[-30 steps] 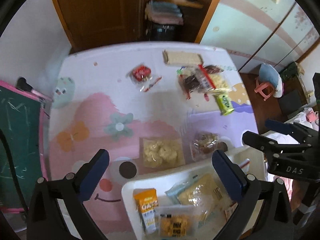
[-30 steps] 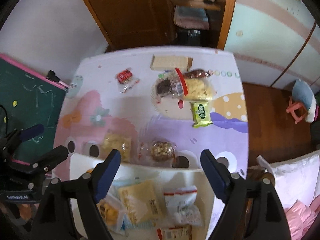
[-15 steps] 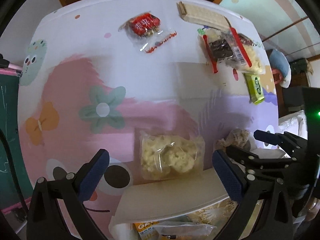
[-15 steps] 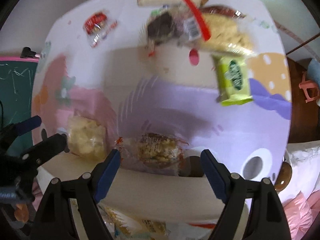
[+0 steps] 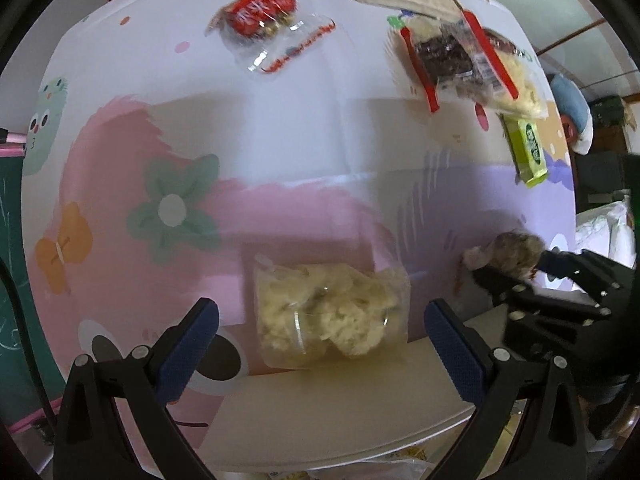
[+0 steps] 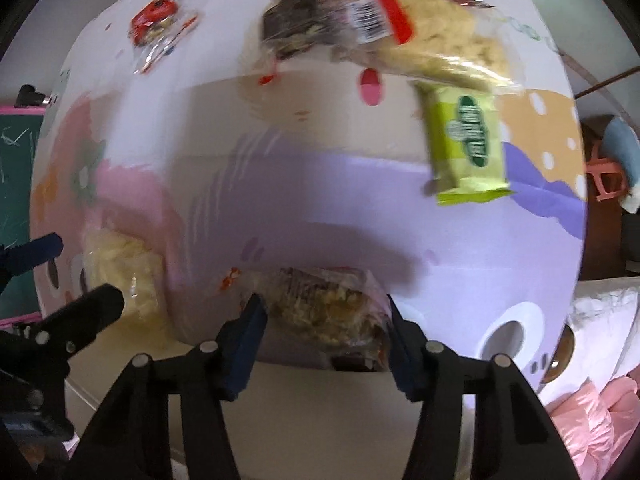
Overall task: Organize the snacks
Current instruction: 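Grasp the clear puffed-snack bag with the left gripper while the right grasps the granola bag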
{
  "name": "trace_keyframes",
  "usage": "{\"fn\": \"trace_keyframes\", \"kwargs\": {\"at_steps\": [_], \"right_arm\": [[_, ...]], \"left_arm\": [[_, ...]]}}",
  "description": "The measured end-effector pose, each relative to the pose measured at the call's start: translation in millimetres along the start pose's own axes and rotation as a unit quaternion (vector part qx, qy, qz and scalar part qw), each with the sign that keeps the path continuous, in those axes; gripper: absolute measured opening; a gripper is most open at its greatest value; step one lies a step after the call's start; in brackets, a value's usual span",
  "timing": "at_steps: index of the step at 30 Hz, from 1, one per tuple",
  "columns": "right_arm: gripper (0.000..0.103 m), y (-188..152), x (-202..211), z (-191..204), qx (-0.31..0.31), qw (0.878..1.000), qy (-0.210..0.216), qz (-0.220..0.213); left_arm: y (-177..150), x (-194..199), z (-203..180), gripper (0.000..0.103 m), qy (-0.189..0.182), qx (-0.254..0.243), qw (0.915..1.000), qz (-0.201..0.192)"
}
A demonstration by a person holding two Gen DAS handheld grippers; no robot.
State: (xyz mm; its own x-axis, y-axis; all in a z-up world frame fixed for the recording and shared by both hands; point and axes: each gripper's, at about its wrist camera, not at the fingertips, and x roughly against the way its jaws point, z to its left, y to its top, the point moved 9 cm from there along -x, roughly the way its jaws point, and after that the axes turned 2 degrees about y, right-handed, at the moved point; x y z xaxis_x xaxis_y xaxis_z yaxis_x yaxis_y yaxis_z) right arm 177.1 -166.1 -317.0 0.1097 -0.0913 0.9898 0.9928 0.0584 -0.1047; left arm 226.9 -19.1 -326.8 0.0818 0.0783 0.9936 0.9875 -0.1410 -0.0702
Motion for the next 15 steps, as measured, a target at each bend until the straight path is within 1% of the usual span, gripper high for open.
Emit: {"fn": "trace_keyframes", "kwargs": {"at_steps": [5, 11, 13, 15], "right_arm": [[0.056, -5.1, 7.8, -13.8, -0.021, 1.000, 0.011, -0.012], [0.056, -9.6, 18.9, -21.1, -0.026, 0.999, 0.020, -0.026], [0.056, -10.7, 20.9, -21.8, -0.024, 0.999, 0.019, -0.030], [0.056, -4.8, 22.3, -24.6, -0.023, 0.999, 0.018, -0.032]], "left_arm": [[0.2, -9.6, -9.9, 0.102, 0.005, 0.001, 0.9999, 0.012], [1.2, -18.7, -16.3, 0.102, 0.025, 0.005, 0.9994, 0.023], [0.5, -21.2, -15.7, 0.100, 0.033, 0.010, 0.9991, 0.025], [1.0, -22.1, -14.4, 0.098, 0.040, 0.016, 0.9987, 0.026]]}}
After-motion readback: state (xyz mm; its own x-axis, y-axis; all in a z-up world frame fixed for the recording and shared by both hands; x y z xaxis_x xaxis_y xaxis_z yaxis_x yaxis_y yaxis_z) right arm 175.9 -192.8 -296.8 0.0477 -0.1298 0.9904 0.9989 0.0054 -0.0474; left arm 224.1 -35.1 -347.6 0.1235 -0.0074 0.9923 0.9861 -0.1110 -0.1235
